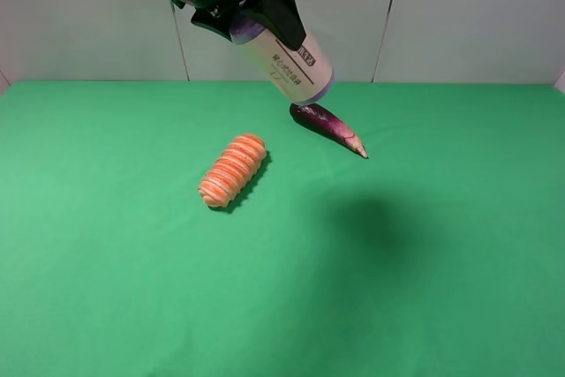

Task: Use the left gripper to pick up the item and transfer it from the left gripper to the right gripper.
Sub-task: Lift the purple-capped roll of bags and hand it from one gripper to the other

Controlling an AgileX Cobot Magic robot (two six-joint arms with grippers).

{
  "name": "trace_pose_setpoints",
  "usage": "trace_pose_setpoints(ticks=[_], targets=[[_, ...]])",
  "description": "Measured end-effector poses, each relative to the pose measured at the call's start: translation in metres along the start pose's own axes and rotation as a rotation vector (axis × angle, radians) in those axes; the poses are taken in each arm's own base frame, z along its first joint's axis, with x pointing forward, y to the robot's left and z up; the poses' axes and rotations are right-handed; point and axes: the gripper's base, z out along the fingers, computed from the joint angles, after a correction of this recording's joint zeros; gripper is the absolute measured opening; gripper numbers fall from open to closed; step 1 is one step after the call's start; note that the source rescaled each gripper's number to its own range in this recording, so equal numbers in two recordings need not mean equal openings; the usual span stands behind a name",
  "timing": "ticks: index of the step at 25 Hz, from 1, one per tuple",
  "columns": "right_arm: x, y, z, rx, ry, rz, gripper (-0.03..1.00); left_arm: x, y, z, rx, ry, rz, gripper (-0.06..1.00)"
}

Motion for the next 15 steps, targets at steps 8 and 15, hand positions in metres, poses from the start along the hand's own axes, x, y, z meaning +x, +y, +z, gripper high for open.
trace_pose_setpoints(ticks=[8, 15], targets=[[0.000, 0.000, 0.000, 0.000, 0.000, 0.000, 1.00, -0.001, -0.005, 0.000, 0.057, -0.015, 0.034, 0.00], [0.000, 0.000, 0.000, 0.000, 0.000, 0.000, 1.00, 0.015, -0.003, 0.017, 0.128, 0.030, 0.054, 0.00]])
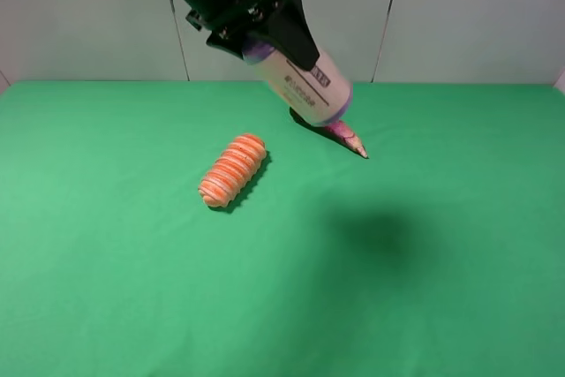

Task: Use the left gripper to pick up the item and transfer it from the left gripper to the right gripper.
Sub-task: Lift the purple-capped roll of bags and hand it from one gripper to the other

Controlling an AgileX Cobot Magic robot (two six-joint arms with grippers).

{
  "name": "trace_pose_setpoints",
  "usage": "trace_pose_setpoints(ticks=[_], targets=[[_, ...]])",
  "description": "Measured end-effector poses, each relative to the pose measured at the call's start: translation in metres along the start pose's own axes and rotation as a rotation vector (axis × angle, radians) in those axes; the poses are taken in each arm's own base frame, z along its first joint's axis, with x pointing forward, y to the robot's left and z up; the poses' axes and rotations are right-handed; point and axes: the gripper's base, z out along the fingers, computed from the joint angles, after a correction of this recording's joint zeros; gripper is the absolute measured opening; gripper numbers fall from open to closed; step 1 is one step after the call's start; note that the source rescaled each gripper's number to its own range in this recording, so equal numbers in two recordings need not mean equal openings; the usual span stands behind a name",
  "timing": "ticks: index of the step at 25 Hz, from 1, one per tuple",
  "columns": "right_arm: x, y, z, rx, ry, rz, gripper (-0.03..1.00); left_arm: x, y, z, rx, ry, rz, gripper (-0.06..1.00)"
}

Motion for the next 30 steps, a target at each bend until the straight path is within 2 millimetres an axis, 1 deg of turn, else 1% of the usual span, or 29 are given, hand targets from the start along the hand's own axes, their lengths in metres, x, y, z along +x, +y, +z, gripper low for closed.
trace_pose_setpoints(ticks=[3, 9, 12, 15, 17, 21, 24, 30], targets=[[0.000, 0.001, 0.000, -0.006, 0.000, 0.004, 1.00, 0.005, -0.001, 0.008, 0.060, -0.015, 0.008, 0.00], [-0.001, 0.005, 0.002, -0.052, 0.013, 0.055, 1.00, 0.006, -0.001, 0.016, 0.122, -0.087, 0.018, 0.00], [-0.011, 0.010, 0.010, -0.107, 0.043, 0.125, 1.00, 0.004, -0.002, 0.016, 0.133, -0.112, 0.011, 0.00], [-0.025, 0.019, 0.025, -0.197, 0.065, 0.221, 1.00, 0.004, -0.002, 0.016, 0.138, -0.120, 0.010, 0.00], [-0.034, 0.025, 0.038, -0.257, 0.098, 0.290, 1.00, 0.004, -0.002, 0.016, 0.140, -0.121, 0.009, 0.00], [-0.048, 0.034, 0.066, -0.337, 0.157, 0.368, 1.00, 0.004, -0.002, 0.016, 0.140, -0.121, 0.009, 0.00], [-0.054, 0.037, 0.086, -0.360, 0.188, 0.403, 1.00, 0.004, -0.003, 0.016, 0.141, -0.122, 0.008, 0.00], [-0.059, 0.041, 0.124, -0.383, 0.260, 0.464, 1.00, 0.001, -0.006, 0.015, 0.180, -0.157, 0.010, 0.00]])
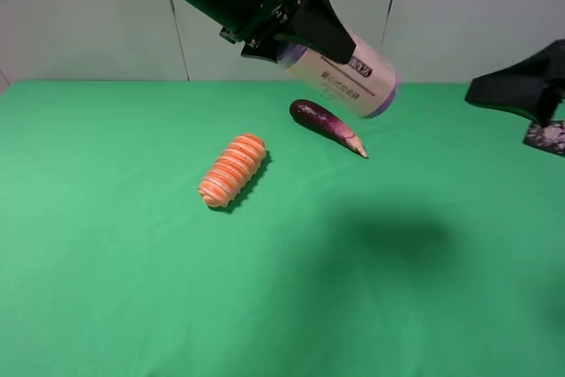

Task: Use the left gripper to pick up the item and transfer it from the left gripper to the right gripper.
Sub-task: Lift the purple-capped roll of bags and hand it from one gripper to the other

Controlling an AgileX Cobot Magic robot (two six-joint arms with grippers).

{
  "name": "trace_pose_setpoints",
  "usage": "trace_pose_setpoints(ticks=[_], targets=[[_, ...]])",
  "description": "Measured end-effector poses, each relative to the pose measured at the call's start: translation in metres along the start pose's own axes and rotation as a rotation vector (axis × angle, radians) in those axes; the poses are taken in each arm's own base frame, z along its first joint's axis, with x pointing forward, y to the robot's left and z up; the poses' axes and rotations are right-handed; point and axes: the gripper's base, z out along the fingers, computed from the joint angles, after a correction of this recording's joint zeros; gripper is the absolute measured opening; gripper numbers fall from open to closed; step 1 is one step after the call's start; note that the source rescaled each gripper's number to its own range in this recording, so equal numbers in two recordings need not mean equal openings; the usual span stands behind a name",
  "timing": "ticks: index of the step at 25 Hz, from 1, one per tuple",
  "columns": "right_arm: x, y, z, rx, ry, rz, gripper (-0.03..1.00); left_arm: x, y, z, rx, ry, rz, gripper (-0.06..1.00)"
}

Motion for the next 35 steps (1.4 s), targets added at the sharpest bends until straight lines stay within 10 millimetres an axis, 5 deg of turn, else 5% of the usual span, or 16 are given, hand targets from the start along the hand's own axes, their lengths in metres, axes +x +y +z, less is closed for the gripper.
trace_pose_setpoints(ticks=[27, 35], targets=[[-0.023, 0.003, 0.076, -0.353, 0.053, 0.269, 1.00, -0.010, -0.004, -0.001, 0.053, -0.112, 0.092, 0.00], [-0.023, 0.002, 0.084, -0.379, 0.086, 0.284, 1.00, -0.010, -0.003, -0.001, 0.046, -0.124, 0.128, 0.00]])
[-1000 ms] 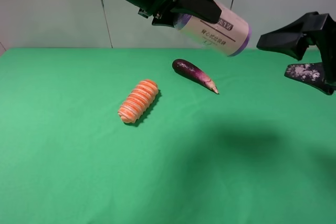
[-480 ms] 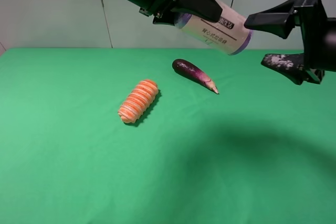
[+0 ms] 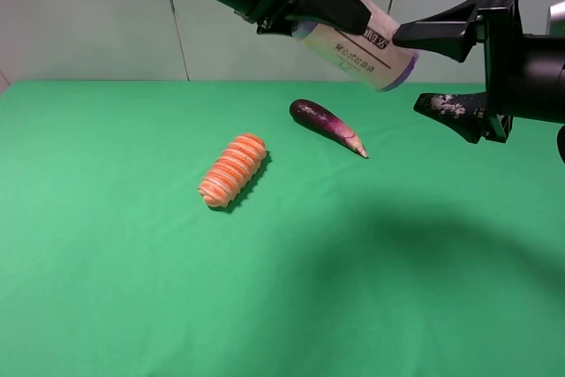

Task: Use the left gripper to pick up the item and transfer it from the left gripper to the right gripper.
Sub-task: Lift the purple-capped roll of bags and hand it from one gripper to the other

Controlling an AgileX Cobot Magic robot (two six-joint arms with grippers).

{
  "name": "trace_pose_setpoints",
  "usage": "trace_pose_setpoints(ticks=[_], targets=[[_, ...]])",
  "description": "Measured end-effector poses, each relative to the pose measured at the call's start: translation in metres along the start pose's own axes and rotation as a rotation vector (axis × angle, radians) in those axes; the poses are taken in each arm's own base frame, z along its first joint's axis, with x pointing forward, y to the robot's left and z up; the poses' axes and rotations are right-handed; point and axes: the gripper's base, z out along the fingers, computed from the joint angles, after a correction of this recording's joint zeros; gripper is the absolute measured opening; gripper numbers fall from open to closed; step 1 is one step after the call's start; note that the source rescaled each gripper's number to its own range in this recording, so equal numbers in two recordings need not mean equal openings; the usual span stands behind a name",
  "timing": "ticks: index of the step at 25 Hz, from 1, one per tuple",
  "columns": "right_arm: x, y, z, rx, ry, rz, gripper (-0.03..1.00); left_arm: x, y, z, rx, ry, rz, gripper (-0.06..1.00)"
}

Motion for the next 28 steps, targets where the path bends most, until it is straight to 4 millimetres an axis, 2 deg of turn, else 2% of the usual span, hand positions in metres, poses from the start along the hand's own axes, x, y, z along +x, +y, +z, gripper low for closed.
trace_pose_setpoints(ticks=[4, 10, 17, 28], targets=[[0.000, 0.002, 0.000, -0.011, 0.004, -0.026, 1.00, -0.001, 0.000, 0.000, 0.005, -0.006, 0.012, 0.00], [-0.011, 0.017, 0.001, -0.066, -0.003, -0.147, 1.00, -0.001, -0.003, 0.000, 0.029, -0.015, 0.026, 0.00], [-0.009, 0.021, 0.001, -0.104, 0.012, -0.295, 1.00, -0.001, -0.004, 0.000, 0.037, -0.010, 0.038, 0.00], [-0.006, 0.018, 0.001, -0.091, 0.038, -0.710, 1.00, -0.001, 0.005, -0.010, 0.048, -0.007, 0.019, 0.00]])
